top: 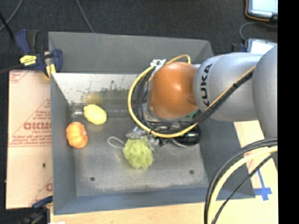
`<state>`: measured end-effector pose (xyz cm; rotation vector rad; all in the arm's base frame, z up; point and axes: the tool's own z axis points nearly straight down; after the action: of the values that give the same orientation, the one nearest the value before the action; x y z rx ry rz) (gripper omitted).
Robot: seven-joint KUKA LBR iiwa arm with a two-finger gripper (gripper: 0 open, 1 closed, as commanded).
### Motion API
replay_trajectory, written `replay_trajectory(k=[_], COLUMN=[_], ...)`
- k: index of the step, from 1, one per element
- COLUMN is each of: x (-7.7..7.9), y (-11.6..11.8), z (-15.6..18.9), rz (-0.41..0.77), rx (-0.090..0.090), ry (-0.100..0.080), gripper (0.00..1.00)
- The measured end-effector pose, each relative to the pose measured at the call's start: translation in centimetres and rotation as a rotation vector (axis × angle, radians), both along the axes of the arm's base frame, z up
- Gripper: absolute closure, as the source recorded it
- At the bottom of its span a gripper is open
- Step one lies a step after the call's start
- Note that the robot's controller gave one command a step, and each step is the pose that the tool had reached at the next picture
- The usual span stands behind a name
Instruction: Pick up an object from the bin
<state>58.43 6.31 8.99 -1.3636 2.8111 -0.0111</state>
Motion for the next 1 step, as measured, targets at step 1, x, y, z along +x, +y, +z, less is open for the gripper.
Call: replay_trajectory(k=[1], x=[-0.01], y=[0.00], z=[-0.01], rz=[-0.001], rx=[0.000], ry=[0.000], gripper=[1.00])
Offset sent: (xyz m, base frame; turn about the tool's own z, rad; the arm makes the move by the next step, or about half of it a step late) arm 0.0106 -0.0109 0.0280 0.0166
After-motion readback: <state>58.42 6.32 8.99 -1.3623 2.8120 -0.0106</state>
